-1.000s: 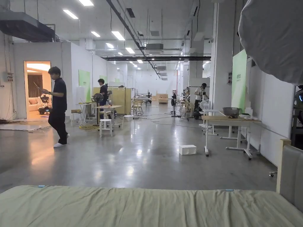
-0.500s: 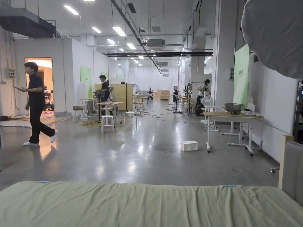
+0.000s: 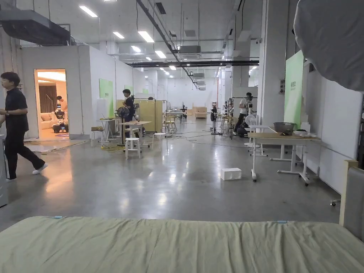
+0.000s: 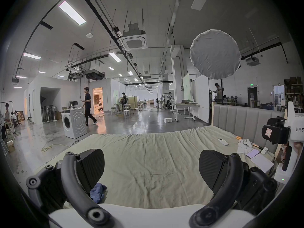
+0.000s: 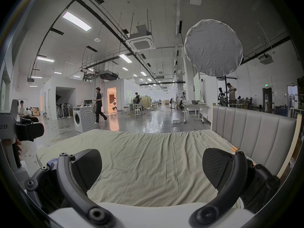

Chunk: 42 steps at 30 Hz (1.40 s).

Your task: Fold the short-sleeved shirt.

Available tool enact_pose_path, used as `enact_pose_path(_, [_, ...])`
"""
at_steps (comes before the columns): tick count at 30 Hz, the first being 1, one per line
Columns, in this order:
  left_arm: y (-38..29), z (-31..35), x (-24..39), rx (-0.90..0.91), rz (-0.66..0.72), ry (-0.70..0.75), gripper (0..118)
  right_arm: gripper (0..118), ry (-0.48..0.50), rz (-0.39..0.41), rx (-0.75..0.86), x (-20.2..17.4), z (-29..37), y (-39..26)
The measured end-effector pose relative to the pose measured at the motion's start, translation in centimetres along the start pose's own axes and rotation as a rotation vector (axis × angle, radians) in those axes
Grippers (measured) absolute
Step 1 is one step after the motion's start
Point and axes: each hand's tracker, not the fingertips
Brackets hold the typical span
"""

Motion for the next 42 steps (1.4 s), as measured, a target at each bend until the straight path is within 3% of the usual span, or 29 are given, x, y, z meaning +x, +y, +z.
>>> enact_pose_path(18, [0.16,-0.04,0.28,0.015,0.014,-0.013,115,118,0.021,0.027,-0.015,-0.68,-0.13,0.04])
enact_pose_path(21, [0.18,-0.05,0.48,0.013,-0.008,-0.012,115,118,0.001,0.062,0.011,-0.89,0.02,0.2])
enact_pose_path(33, [0.03,0.27,0.16,0.013,0.034,-0.024,115,118,-0.004,0.036,0.0,-0.57,0.08,0.12])
enact_pose_path(36, [0.08,0.3,0.17,0.015,0.035,-0.023,115,118,-0.025,-0.008,-0.005,-0.5,-0.22,0.38])
enact_pose_path(39, [0.1,0.2,0.23,0.007,0.031,-0.017,115,118,0.002,-0.207,-0.074,-0.33,-0.71,0.25])
enact_pose_path(42, [0.11,0.19,0.21,0.0,0.029,-0.033,115,118,-0.008,-0.326,-0.038,-0.65,-0.44,0.29])
